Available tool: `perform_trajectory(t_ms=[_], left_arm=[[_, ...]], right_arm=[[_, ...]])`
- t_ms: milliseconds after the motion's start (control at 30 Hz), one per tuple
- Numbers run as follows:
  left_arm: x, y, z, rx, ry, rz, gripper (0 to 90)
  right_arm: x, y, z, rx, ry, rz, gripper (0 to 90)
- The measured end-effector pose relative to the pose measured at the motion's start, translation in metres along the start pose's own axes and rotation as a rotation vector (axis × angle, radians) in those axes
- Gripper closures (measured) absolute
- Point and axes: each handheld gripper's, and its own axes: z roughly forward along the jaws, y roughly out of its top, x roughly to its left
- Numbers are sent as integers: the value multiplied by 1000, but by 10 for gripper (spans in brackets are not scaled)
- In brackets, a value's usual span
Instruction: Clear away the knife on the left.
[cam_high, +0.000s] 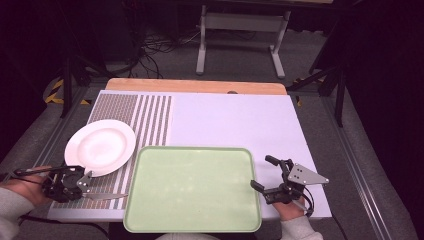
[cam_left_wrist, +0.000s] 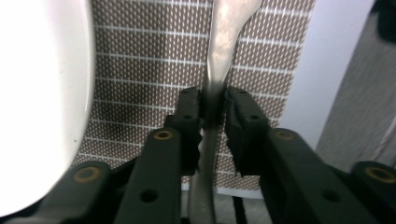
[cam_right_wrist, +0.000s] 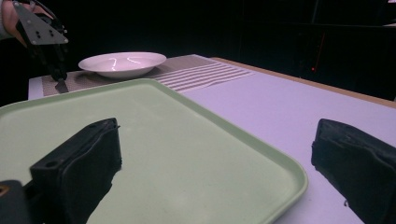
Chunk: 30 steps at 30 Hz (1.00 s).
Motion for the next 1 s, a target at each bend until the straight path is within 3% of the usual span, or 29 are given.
perform_trajectory(t_ms=[100,367,667,767,1000], left_arm=[[-2,1,0,5,20,53,792],[-2,3,-1,31,28,65,801],[-4,2,-1,12,34,40,802],[-3,1,-6,28,38,22,802],[-4,1,-24,-6,42,-30,802]], right_arm=[[0,0,-1,-2,1,2,21],[0,0,-1,-3,5,3,21],[0,0,-1,-5,3,7,21],[-1,0,-1,-5,3,6,21],[-1,0,-1,-4,2,11,21]])
